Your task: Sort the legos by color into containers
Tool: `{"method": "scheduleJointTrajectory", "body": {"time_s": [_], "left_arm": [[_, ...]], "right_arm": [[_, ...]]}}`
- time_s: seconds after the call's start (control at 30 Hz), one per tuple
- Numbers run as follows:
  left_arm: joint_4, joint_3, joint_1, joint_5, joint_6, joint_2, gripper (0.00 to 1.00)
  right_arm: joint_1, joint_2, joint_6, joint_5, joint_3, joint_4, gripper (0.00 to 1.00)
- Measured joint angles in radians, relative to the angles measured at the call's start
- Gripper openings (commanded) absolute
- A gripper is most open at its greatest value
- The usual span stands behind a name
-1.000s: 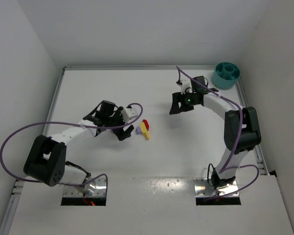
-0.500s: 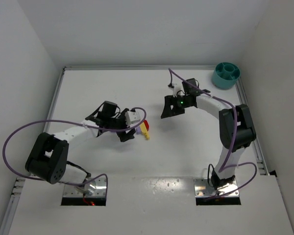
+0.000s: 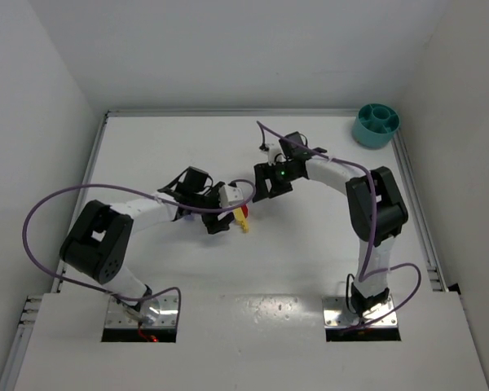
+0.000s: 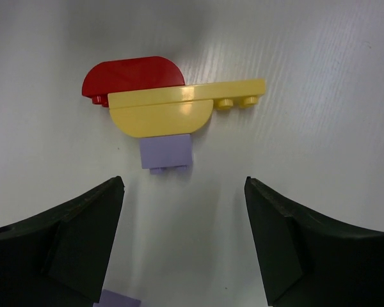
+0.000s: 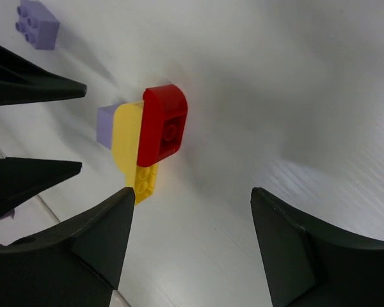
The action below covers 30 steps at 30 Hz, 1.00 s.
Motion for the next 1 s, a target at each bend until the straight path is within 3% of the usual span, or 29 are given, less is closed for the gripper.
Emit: {"method": "scheduleJointTrajectory", "body": {"time_s": [0.2,0.43,0.6,0.77,1.0], "left_arm": [[-0.004,0.078,-0.009,-0.044,-0.002,0.087,0.64],[-0.019,0.122,-0.015,-0.079,0.000,0.153,0.59],[-0.038,0.131,-0.022,-0.084,0.006,0.163,0.59],[-0.050,0.134,-0.034,-0.087,0.026,0.166,0.69],[-0.063,0.134,-0.039,-0.087,0.042,0.166,0.70]], "right_arm": [[-0.019,-0.023,0.038,0.077,-0.002,0.005,0.75],[-0.029,-0.072,0.084,0.119,-0.008,0.018,0.75],[-0.050,-0.074,0.114,0.115,-0.008,0.024,0.75],[-0.083,-0.074,0.137,0.078,-0.008,0.024,0.75],[-0.095,-0.069,0.154,0.039,-0.013,0.025,0.75]]}}
